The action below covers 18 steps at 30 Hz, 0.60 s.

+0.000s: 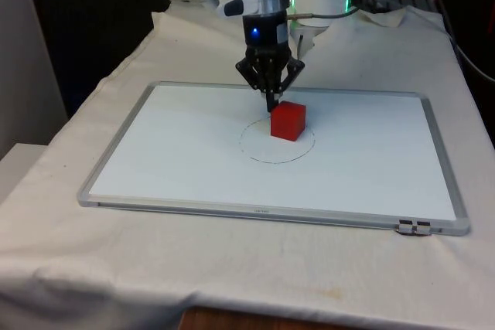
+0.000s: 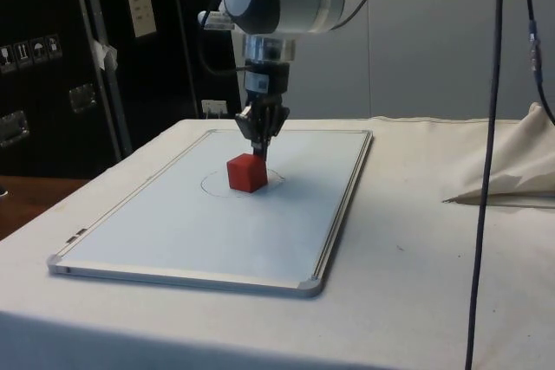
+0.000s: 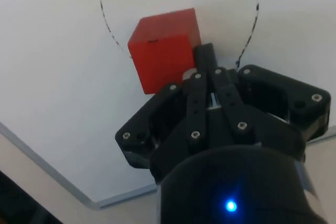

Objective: Push the cube into the marked area.

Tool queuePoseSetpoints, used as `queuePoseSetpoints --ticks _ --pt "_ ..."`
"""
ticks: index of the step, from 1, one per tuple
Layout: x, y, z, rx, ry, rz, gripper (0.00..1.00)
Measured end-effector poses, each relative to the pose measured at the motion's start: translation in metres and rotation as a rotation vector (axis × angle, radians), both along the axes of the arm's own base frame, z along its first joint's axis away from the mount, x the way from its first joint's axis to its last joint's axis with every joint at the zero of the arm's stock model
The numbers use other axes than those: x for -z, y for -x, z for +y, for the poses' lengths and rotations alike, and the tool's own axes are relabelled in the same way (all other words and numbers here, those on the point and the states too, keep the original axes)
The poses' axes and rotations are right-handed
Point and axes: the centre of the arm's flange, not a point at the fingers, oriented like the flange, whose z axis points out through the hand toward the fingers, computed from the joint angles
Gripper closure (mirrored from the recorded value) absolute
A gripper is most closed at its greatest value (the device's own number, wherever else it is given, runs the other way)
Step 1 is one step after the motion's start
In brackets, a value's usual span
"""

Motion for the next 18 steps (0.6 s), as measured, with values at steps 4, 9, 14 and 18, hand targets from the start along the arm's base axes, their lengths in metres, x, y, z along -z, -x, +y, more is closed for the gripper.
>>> queuePoseSetpoints --ticks 4,9,14,18 --pt "-0.001 -0.009 -0.003 -0.011 0.006 -0.005 1.00" --pt "-0.008 -0.009 -0.010 -0.050 0.009 -0.016 1.00" --pt "-0.017 -0.009 -0.015 -0.077 -0.002 -0.021 1.00" --pt "-0.025 -0.008 -0.021 -0.101 -0.007 -0.029 1.00"
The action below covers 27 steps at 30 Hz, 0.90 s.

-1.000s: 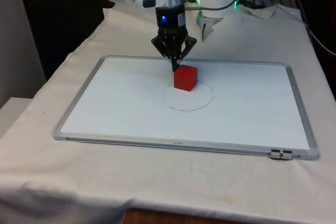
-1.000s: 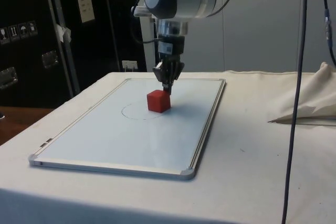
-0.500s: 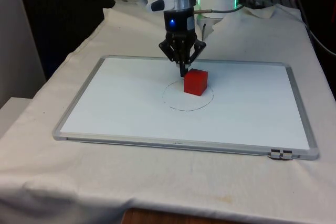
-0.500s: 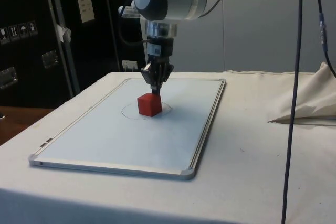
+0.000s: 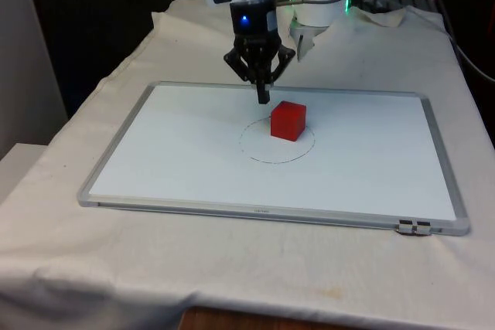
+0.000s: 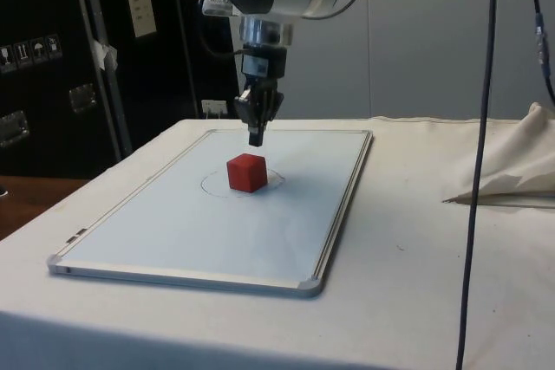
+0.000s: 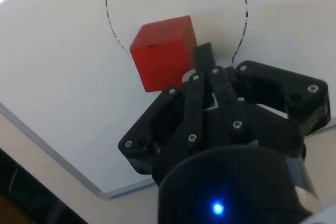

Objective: Push the cube into the marked area.

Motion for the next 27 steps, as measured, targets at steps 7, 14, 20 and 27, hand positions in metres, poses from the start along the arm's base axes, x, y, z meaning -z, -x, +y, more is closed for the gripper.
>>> queuePoseSetpoints --ticks 7,14,20,27 --pt "-0.010 -0.002 -0.008 -0.044 -0.002 -0.013 1.00" --pt "-0.008 -0.005 -0.012 -0.069 0.027 -0.018 1.00" --pt "-0.006 -0.010 -0.016 -0.091 0.065 -0.021 1.00" --pt "-0.005 -0.014 -0.021 -0.113 0.100 -0.020 1.00"
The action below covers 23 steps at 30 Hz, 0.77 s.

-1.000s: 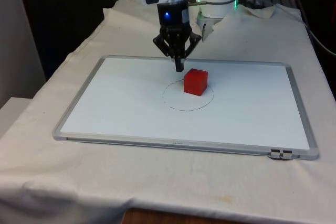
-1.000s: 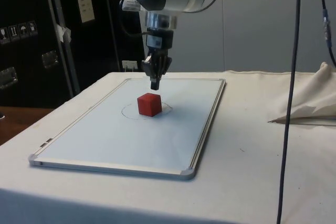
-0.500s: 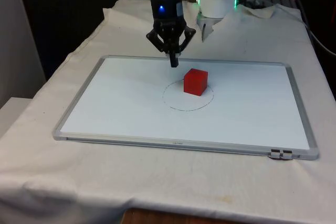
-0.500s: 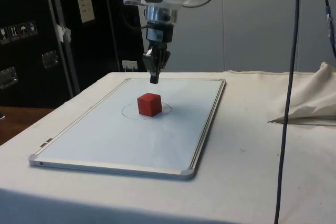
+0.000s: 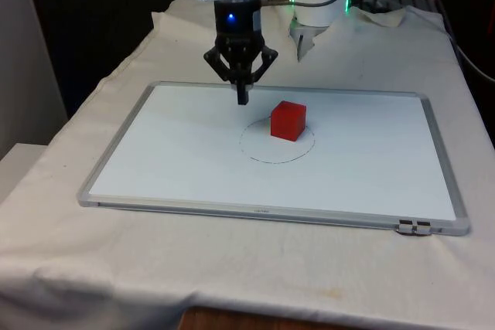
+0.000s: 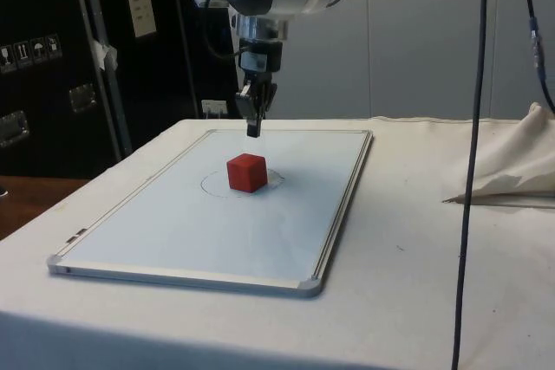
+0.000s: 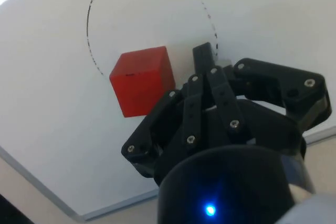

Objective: Push the cube into the marked area.

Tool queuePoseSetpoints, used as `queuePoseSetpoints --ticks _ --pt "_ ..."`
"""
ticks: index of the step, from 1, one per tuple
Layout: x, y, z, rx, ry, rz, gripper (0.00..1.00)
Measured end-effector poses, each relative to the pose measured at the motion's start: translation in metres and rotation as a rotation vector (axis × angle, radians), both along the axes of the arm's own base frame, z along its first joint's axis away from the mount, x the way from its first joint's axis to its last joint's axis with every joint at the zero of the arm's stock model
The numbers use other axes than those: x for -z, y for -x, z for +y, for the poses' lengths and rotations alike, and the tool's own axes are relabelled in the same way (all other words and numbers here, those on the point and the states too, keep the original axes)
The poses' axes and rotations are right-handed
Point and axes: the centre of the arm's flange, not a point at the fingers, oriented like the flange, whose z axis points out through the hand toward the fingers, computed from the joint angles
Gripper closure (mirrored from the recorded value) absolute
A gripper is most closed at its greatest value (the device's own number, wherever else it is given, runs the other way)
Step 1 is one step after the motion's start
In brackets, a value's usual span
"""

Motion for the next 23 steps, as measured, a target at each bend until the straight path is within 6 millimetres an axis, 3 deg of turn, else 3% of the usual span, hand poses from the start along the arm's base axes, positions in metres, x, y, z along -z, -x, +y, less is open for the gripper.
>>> queuePoseSetpoints --ticks 23 --pt "0.006 -0.016 -0.013 -0.080 0.135 -0.014 1.00"
